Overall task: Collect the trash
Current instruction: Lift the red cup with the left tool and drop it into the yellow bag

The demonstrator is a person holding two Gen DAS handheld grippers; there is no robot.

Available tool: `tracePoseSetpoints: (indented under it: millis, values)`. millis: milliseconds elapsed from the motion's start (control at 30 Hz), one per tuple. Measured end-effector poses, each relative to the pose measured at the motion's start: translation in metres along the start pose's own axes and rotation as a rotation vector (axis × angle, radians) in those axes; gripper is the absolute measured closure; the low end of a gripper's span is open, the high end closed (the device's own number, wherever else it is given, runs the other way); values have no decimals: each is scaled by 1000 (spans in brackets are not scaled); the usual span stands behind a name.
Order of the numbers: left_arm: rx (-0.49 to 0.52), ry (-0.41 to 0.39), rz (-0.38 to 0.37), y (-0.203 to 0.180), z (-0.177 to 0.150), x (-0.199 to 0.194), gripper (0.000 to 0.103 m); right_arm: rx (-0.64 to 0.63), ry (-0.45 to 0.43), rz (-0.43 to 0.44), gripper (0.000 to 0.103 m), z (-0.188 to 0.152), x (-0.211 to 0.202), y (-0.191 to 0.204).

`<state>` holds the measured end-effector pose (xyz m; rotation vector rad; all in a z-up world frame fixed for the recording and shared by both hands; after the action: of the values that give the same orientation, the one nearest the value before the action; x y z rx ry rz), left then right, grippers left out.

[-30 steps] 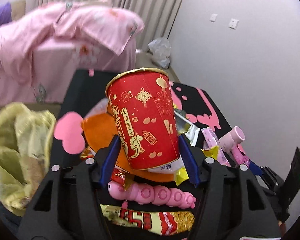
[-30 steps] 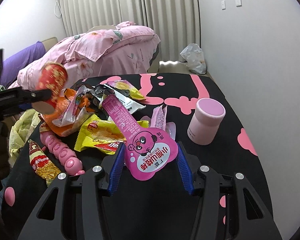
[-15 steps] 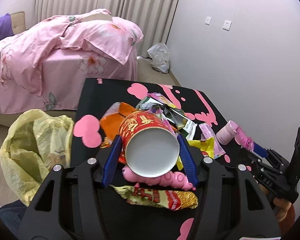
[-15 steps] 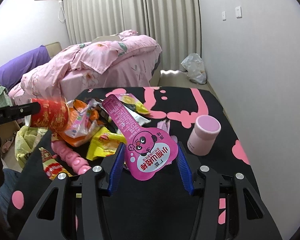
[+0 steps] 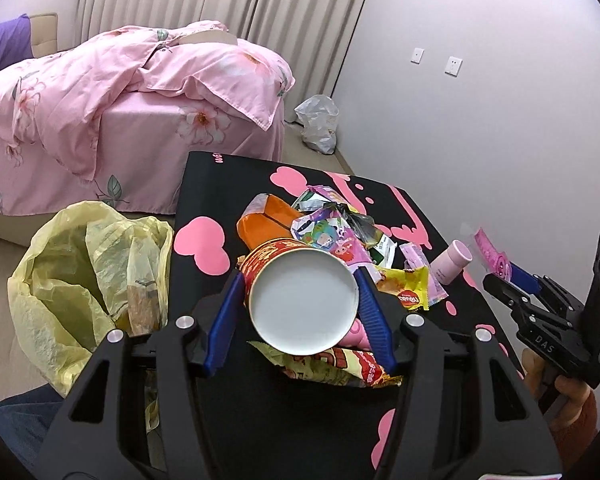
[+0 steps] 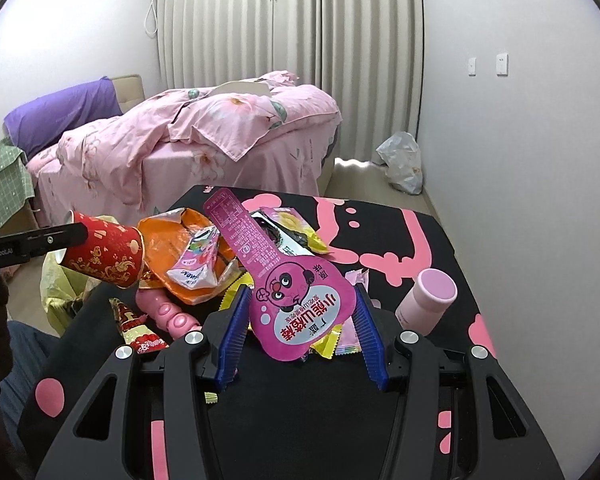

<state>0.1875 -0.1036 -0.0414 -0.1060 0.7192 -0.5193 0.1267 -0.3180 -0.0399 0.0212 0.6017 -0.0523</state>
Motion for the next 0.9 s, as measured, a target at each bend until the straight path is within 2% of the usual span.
tracePoseSetpoints:
  millis: [167,367,467,633,733,800,900]
  values:
    - [-28,-47,34,21,10,-21,50,-4,-1,37,55,11,3,12]
    - [-106,-148,215,95,34,-76,50,-90,-34,153,55,49,15,71]
    - [-190,-143,271,137,29,-91,50,-150,-22,238,55,63,30,118]
    - [-285,-126,312,183,6,-97,50,-219,40,394,55,74,67,195]
    - [-330,-101,332,207,-9,-88,50,-251,87,484,55,76,92,241]
    - [-354,-84,350,219,-19,-81,50,-277,117,515,55,73,110,264]
    - [-383,-62,336,232,-29,-66,50,-304,169,562,55,66,134,295]
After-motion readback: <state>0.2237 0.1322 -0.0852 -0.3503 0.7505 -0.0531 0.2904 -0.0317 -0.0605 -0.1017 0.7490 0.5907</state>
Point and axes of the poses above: each gripper's, at about its wrist camera, not at the fingertips, and x roughly the way its jaws point, y to its left, z to its top, the point moved 9 cm from there along x, roughly the way its jaws point
